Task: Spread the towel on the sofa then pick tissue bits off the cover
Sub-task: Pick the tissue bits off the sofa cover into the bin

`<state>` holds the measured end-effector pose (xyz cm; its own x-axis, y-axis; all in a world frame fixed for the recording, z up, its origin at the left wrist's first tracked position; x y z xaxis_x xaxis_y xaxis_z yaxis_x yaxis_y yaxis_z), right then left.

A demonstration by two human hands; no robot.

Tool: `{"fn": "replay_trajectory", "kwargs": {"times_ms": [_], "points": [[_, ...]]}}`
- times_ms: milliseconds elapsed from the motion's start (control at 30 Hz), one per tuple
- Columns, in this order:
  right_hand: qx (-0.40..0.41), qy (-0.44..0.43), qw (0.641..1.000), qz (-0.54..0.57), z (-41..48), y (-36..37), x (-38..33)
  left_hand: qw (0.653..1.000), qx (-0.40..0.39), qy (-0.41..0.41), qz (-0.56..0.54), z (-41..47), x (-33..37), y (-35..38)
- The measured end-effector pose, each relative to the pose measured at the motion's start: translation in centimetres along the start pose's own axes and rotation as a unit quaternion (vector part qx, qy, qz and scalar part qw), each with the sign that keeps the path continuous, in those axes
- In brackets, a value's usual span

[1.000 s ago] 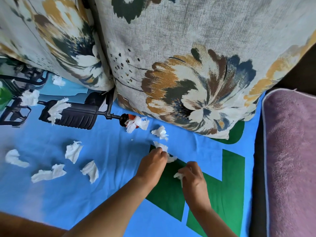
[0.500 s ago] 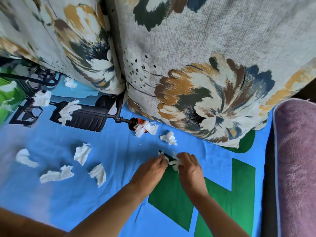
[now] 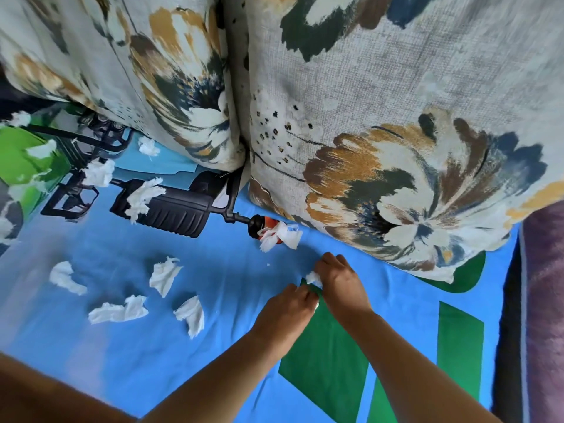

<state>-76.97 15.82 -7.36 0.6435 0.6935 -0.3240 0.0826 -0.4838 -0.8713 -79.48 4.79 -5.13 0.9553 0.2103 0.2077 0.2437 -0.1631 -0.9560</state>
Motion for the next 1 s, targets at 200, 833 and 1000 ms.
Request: {"fn": "replay_trajectory", "kwargs": {"times_ms": [200,833,1000], "points": [[0.036,0.07,0.989,0.124,-1.5,0.6,1.5,0.942,0.179,-0.158,-0.237,-0.7,-4.5,-2.1],[0.058,0.068,0.981,0.17,-2.2,0.6,1.1,0.878,0.289,-0.271,-0.267,-4.1,-10.9,-4.1],[-0.001,-0.11,0.989,0.098,-1.8,0.8,-4.5,0.861,0.286,-0.313,-0.28,-10.5,-9.0,-2.1]]}}
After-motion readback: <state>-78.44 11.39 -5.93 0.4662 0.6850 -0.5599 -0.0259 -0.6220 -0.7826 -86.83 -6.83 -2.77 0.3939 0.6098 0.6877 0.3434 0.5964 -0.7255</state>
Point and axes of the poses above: each hand's wrist, its own z-axis towards the middle knuckle, its own y-axis out of the palm, x = y × z, the point moved 3 cm from there along z, towards the middle knuckle, and after that the axes turned 14 degrees about y, right-handed, at the moved point
